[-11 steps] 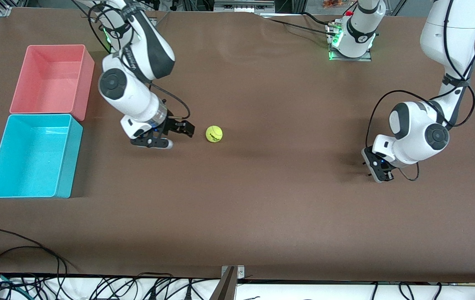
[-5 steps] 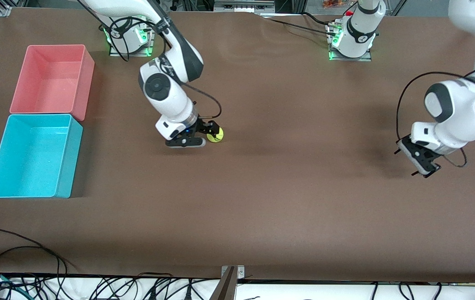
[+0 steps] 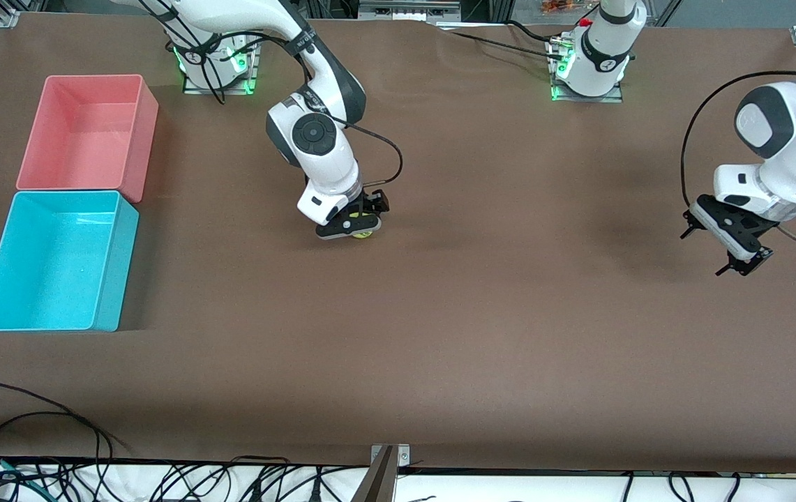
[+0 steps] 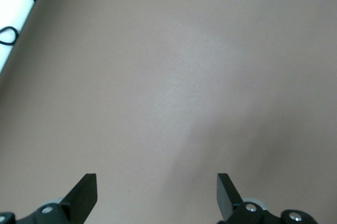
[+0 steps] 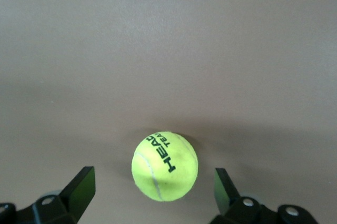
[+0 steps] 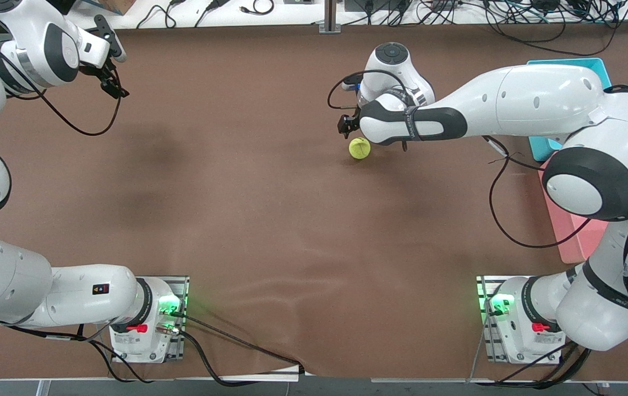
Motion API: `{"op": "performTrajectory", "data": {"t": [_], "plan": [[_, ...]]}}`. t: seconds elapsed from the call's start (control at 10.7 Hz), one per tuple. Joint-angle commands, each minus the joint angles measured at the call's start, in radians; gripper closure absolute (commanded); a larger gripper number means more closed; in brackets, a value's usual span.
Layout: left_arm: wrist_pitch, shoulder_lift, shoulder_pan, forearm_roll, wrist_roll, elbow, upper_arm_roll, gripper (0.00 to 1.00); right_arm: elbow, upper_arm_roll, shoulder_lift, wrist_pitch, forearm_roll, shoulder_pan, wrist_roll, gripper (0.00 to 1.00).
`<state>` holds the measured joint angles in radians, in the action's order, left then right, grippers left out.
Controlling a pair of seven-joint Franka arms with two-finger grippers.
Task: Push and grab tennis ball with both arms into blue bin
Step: 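Close the right gripper on the ball while the left gripper withdraws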
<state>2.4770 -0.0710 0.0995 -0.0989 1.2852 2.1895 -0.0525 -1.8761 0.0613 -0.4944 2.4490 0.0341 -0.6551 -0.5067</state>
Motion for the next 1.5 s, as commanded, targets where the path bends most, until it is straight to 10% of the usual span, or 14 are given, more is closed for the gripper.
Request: {"op": "performTrajectory", "data": {"t": [0.0, 0.65, 0.84, 1.03, 1.4], "plan": [[-0.042, 0.095, 0.000, -0.024, 0.022, 0.032, -0.001, 0.00, 0.023, -0.011, -0.055, 0.007, -0.069, -0.034, -0.028, 0.00], [-0.335, 0.171, 0.000, -0.024, -0.117, -0.100, -0.032, 0.00, 0.023, -0.011, -0.110, 0.039, -0.138, -0.053, -0.105, 0.00], [-0.474, 0.171, 0.000, -0.021, -0.188, -0.196, -0.030, 0.00, 0.025, -0.011, -0.116, 0.041, -0.158, -0.052, -0.118, 0.21], [-0.623, 0.171, -0.010, 0.039, -0.338, -0.305, -0.021, 0.00, 0.026, -0.011, -0.115, 0.041, -0.157, -0.049, -0.118, 0.75], [-0.854, 0.171, -0.023, 0.117, -0.691, -0.470, 0.087, 0.00, 0.035, -0.035, -0.087, -0.011, -0.154, -0.026, -0.096, 0.98]]}}
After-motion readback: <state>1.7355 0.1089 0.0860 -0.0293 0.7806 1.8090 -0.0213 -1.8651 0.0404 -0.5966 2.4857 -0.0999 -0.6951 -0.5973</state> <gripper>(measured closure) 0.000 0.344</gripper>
